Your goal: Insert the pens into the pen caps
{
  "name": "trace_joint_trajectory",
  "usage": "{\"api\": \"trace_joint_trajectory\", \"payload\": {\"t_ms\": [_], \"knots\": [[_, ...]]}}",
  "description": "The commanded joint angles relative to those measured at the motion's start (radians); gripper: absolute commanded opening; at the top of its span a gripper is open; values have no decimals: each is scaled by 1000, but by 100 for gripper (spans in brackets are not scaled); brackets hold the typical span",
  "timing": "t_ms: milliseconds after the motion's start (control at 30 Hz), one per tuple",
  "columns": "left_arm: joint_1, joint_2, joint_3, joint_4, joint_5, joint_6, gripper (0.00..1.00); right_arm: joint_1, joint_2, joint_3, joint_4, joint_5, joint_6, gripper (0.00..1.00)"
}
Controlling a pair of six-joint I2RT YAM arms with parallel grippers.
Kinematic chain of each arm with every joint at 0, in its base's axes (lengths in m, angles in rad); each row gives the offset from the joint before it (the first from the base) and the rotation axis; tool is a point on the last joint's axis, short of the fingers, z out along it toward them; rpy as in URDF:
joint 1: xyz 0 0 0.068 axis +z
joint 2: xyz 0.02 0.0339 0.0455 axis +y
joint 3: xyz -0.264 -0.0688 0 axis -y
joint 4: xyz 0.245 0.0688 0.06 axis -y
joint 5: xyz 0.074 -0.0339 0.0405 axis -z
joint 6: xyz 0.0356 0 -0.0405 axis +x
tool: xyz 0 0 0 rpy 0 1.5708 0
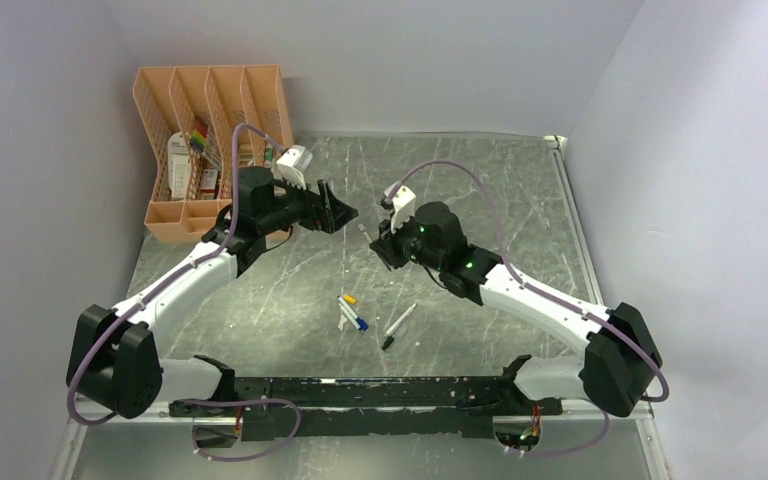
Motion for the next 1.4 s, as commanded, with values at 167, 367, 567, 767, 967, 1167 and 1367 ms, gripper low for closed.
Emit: {"api": "trace_joint_trajectory", "payload": {"t_ms": [167,367,567,767,967,1167,1367], "knots": [[-8,53,36,50,208,-10,96,-41,-45,13,57,-98,10,0],[-8,64,30,86,256,-37,94,-41,-54,13,58,-103,11,0],[-10,94,24,133,302,-76,91,-43,-59,15,59,-106,12,0],[-11,118,27,157,344,-101,89,-44,-67,14,65,-99,11,0],[-17,142,23,170,365,-112,88,-47,-67,9,74,-104,12,0],[-19,162,26,208,390,-159,81,-47,-72,6,79,-117,12,0],[-20,177,19,266,425,-215,70,-47,-80,4,82,-117,11,0]]}}
